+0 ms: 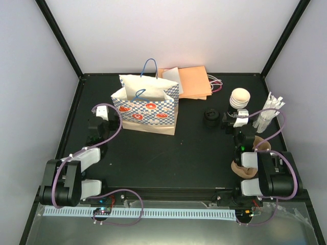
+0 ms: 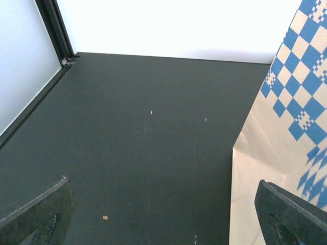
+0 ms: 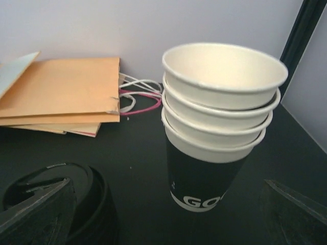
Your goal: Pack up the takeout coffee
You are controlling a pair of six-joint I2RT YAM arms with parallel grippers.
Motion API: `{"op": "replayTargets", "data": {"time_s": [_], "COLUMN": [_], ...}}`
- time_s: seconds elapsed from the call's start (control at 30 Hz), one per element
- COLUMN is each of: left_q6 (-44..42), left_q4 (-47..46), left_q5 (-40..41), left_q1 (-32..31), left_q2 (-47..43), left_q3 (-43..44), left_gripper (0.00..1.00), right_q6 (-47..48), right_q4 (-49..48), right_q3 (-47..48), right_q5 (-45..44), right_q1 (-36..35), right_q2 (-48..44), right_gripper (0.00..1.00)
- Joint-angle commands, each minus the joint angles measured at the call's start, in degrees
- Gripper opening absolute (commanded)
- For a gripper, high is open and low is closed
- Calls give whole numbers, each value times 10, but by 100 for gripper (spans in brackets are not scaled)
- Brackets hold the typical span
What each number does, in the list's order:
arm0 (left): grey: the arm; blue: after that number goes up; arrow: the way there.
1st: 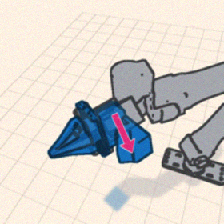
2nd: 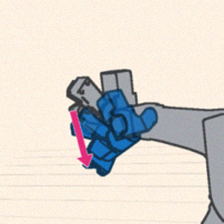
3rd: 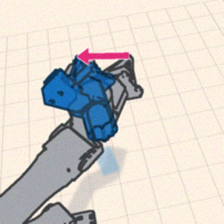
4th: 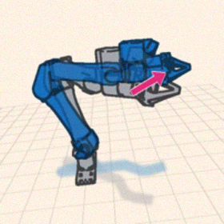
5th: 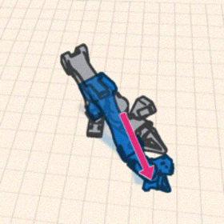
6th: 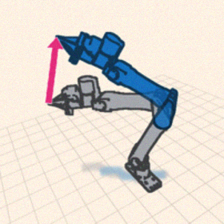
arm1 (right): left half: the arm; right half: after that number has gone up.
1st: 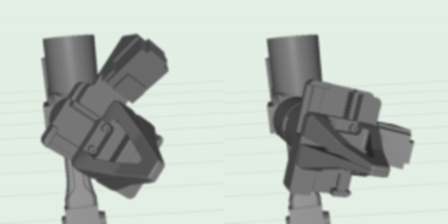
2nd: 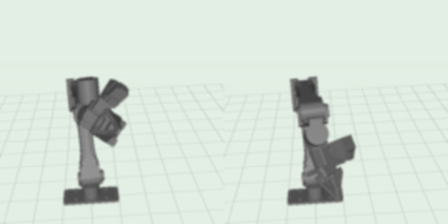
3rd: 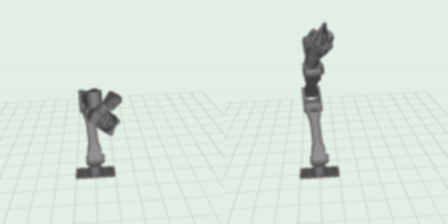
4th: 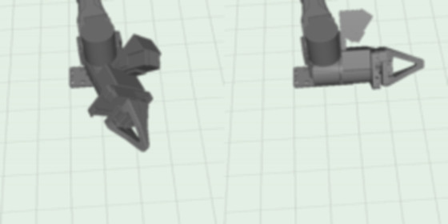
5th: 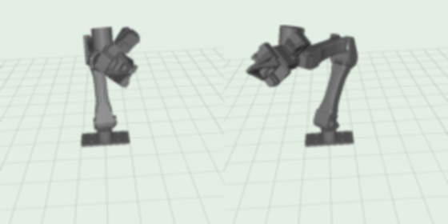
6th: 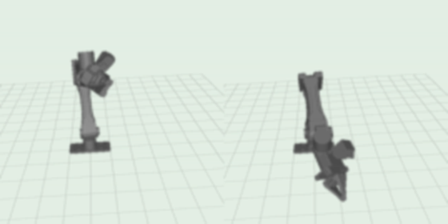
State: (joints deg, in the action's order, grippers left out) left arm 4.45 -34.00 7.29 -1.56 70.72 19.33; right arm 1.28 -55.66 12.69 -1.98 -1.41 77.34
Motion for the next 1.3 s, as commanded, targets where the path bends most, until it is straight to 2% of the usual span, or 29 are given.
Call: {"op": "replayTargets", "data": {"time_s": [0.0, 0.03, 0.23, 0.7, 0.87, 1.27], "left_q6": [-28, -32, -57, -52, -77, -75], "left_q4": [-30, -33, -109, -99, -126, -121], "left_q5": [2, 3, -9, -8, -62, -61], "left_q1": [3, 2, 2, 2, 2, 2], "left_q2": [21, 23, 75, 72, 75, 74], "left_q3": [40, 43, 31, 32, 19, 20], "left_gripper": [99, 99, 99, 99, 99, 99], "right_q6": [-17, -17, -19, -18, -18, -16], "right_q4": [-49, -13, -24, -17, -16, -15], "right_q3": [21, 38, 38, 40, 40, 41], "right_q5": [16, 19, 20, 20, 20, 20], "right_q1": [13, 14, 14, 15, 14, 15], "right_q2": [28, 26, 31, 28, 28, 29], "right_gripper": [100, 100, 100, 100, 100, 100]}}
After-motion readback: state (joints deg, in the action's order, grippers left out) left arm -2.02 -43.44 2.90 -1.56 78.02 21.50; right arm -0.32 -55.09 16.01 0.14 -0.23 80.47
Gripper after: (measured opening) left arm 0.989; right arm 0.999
